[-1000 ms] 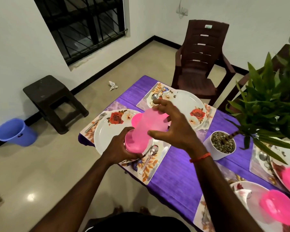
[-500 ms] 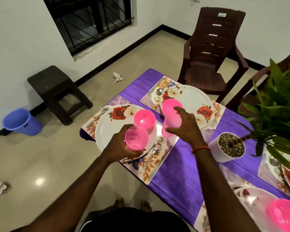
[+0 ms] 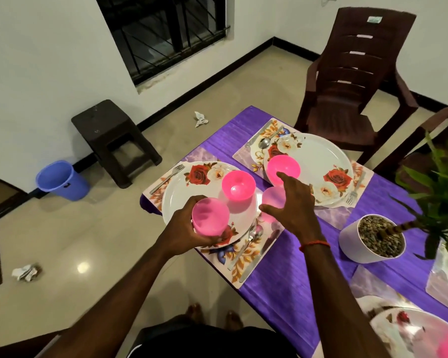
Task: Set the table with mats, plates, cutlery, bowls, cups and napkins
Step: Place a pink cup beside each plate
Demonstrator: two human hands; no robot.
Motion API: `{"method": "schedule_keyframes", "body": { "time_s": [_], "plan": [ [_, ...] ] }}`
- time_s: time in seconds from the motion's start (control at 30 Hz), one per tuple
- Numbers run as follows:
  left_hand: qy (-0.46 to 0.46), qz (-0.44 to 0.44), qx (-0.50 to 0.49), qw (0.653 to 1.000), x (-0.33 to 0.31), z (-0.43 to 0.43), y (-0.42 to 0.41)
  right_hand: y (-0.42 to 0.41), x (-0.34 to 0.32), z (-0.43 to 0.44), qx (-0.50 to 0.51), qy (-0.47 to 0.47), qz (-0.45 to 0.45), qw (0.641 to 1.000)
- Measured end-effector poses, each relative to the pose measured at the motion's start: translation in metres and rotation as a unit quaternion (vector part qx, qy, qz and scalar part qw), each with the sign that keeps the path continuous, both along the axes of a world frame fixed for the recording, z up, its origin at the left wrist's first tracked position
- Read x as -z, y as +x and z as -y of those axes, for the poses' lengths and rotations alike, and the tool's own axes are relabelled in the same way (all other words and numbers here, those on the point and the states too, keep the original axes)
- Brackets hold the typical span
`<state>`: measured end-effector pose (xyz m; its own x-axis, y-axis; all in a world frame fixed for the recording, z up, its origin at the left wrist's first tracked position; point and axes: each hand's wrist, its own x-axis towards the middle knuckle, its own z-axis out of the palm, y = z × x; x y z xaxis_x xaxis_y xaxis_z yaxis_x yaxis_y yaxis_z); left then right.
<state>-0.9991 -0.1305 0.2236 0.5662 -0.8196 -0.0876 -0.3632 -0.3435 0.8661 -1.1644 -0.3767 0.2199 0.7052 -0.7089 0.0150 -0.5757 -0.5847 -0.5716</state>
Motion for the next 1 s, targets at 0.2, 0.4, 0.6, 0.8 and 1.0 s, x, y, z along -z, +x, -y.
{"method": "schedule_keyframes", "body": {
  "time_s": [0.2,0.4,0.6,0.8,1.0],
  "plan": [
    [0.003,-0.002,-0.014,1.000,-0.010,-0.012,0.007,0.038,-0.059,-0.047,-0.063,0.024,0.138,0.988],
    [0.016,0.002,-0.041,0.999,-0.015,-0.035,0.033,0.094,-0.089,-0.118,-0.284,0.030,-0.031,0.958],
    [0.050,-0.041,-0.136,0.989,-0.006,-0.077,0.088,0.162,-0.075,-0.179,-0.289,0.014,-0.022,0.957],
    [0.032,-0.027,-0.140,0.989,-0.024,-0.135,0.153,0.240,-0.074,-0.230,-0.317,0.000,-0.056,0.947],
    [0.007,-0.053,-0.169,0.984,-0.032,-0.186,0.208,0.303,-0.086,-0.274,-0.336,0.012,-0.047,0.941]
  ]
}}
